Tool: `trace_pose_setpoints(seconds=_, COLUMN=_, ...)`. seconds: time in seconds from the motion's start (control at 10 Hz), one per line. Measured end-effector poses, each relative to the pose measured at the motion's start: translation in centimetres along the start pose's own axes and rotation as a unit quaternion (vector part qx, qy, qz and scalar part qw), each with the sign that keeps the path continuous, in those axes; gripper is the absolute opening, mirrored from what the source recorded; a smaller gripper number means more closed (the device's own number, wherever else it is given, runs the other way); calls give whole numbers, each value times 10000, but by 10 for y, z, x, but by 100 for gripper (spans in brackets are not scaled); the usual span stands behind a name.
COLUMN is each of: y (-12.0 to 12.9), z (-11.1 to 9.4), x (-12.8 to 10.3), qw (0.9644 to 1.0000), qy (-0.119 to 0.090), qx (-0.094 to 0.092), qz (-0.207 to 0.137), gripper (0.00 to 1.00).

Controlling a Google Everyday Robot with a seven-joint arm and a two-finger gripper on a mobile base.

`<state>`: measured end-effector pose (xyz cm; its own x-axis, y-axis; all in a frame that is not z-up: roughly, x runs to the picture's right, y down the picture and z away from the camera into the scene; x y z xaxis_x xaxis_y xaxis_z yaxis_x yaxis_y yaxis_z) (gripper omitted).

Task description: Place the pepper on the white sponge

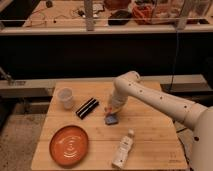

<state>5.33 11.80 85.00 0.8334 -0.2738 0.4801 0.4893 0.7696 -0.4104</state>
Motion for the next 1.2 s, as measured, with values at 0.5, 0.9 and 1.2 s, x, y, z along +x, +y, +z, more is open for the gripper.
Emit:
trace_pose_setpoints(seconds=0.5, y=-1, z=3, x=-9, qw=10000, qy=-34, qx=7, qz=-33, gripper=14)
trace_pose_setpoints(seconds=0.9, y=1, z=4, x=-12, qw=10000, qy=-60, qx=0, qz=-69, gripper=9)
trace_pose_setpoints(seconds=1.2, y=4, z=4, x=-9, qw=9999, qy=-107, qx=16, qz=28, gripper=31)
